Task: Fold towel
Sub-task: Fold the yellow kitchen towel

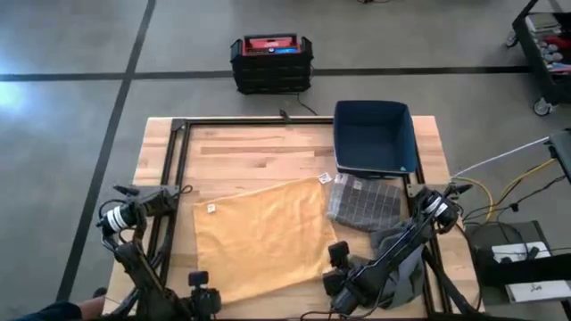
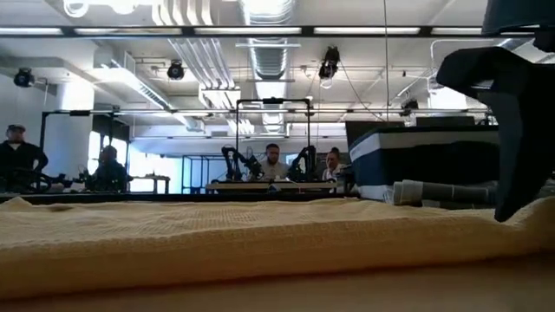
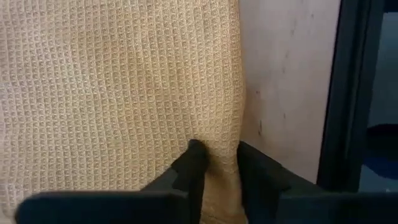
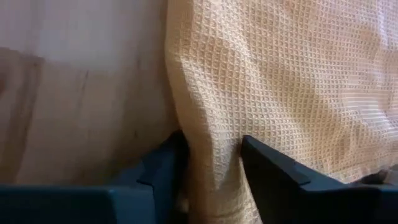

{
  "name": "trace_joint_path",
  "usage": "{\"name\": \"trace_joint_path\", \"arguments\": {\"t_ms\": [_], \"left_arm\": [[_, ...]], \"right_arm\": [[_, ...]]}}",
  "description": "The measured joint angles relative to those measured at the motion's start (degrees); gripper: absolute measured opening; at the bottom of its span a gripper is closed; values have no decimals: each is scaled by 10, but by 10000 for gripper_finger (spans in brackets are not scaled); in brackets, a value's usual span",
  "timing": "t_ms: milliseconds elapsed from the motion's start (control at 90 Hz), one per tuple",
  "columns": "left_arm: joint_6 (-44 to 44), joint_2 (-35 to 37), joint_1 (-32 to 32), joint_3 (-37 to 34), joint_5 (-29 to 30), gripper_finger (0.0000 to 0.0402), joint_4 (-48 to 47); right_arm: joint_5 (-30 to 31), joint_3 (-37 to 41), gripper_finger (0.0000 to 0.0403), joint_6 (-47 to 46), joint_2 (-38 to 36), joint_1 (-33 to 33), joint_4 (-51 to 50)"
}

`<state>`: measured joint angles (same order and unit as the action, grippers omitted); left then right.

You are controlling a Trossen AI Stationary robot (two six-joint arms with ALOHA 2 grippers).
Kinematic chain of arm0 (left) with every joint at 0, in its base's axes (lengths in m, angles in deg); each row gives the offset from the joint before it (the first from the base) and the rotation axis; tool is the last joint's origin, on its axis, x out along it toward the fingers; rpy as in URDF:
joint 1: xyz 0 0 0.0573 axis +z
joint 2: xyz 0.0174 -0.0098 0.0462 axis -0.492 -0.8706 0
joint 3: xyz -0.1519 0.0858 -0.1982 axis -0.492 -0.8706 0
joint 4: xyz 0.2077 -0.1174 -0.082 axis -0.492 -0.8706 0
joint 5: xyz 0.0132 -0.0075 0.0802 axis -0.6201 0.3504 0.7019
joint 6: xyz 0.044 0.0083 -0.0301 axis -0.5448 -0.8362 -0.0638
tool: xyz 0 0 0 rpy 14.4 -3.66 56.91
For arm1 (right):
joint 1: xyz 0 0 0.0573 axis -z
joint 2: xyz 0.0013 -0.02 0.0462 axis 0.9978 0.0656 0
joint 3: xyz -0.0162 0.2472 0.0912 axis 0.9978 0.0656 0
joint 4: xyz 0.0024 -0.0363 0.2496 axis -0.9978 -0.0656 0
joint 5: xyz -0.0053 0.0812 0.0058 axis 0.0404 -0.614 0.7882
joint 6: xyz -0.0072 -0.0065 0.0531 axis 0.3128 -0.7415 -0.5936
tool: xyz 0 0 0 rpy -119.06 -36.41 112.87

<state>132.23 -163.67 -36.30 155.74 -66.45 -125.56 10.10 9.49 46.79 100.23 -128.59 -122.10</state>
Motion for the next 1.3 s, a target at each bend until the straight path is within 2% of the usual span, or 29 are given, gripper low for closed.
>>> {"name": "trace_joint_path", "arguments": {"t_ms": [78, 144, 189, 389, 556, 656, 811, 1022, 1222, 1300], "left_arm": [[1, 1, -1, -1, 1, 9, -2], [10, 4, -4, -1, 3, 6, -3], [18, 8, -7, 1, 4, 5, -6], [33, 20, -29, 41, -1, 1, -11], [33, 21, -39, 57, -13, 0, 37], [34, 22, -41, 69, -16, 0, 60], [33, 23, -41, 92, -14, 0, 44], [43, 30, -33, 151, -15, 0, -87], [55, 36, -14, 185, -12, 0, -283], [59, 44, -9, 180, -1, 0, -326]], "right_arm": [[-4, 1, 73, -4, 0, 0, 2], [-16, 0, 25, -5, 0, 0, 1], [-24, -3, 11, -5, 0, -2, -2], [-35, -38, 2, -48, 1, -29, -37], [-123, -81, 0, -95, -8, -59, -63], [-150, -108, 0, -95, -9, -70, -67], [-172, -154, 0, -79, -10, -75, -106], [-163, -215, 0, -59, -22, -26, -211], [-128, -213, 0, -56, -45, 47, -251], [-113, -209, 0, -44, -48, 76, -261]]}}
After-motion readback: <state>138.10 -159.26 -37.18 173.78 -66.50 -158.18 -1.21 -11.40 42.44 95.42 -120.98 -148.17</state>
